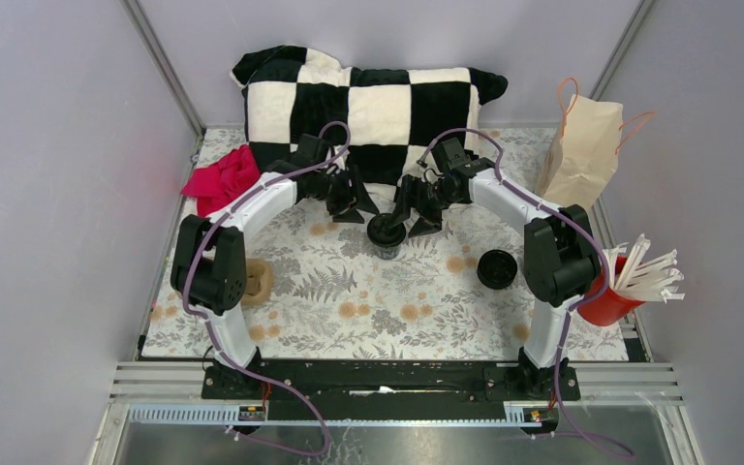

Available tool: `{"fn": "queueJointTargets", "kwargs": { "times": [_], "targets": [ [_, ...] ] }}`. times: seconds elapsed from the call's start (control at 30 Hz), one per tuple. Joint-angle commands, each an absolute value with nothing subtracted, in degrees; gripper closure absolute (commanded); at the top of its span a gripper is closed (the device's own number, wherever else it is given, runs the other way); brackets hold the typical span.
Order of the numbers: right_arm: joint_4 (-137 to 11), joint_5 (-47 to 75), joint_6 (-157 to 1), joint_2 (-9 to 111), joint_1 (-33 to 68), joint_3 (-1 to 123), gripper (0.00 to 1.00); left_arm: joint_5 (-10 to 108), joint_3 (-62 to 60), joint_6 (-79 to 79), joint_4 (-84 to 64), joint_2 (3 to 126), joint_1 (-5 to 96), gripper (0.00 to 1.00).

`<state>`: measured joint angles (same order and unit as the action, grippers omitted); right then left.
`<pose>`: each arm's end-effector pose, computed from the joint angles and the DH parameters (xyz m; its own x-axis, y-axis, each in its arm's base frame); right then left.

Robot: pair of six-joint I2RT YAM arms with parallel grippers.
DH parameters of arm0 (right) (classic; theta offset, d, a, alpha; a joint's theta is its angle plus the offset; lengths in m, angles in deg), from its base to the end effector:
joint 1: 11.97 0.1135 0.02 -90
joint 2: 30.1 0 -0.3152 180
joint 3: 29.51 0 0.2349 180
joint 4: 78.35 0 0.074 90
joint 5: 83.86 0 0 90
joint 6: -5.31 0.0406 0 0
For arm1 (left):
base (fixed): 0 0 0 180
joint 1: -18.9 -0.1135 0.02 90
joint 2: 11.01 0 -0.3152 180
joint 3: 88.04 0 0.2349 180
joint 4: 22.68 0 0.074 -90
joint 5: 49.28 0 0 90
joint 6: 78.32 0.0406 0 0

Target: Pack the takeout coffee

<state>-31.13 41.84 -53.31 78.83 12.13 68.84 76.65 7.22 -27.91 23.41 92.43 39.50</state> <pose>0.3647 0.1891 0.2780 -0.9799 0.0249 -0.1978 -0.1232 0.7044 0.6990 0.3550 -0.1589 0.2999 -0.9716 -0.1861 -0.1464 -0.0175 0.6732 -0.7392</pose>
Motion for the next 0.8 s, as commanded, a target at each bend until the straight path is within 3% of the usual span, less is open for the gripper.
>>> {"fn": "queueJointTargets", "kwargs": {
  "times": [0.0,0.57,0.77],
  "targets": [
    [-31.9,43.5,-53.8,79.6,12.0,69.2,0.28,77.0,8.8,-27.9,21.2,93.6,41.3,0.47],
    [-32.9,43.7,-53.2,80.0,12.0,68.7,0.27,75.0,10.6,-26.2,23.6,94.0,43.0,0.46],
    [-34.6,44.7,-52.5,79.9,11.7,67.4,0.29,75.3,14.1,-26.7,25.1,93.4,42.8,0.34]
  ]
}}
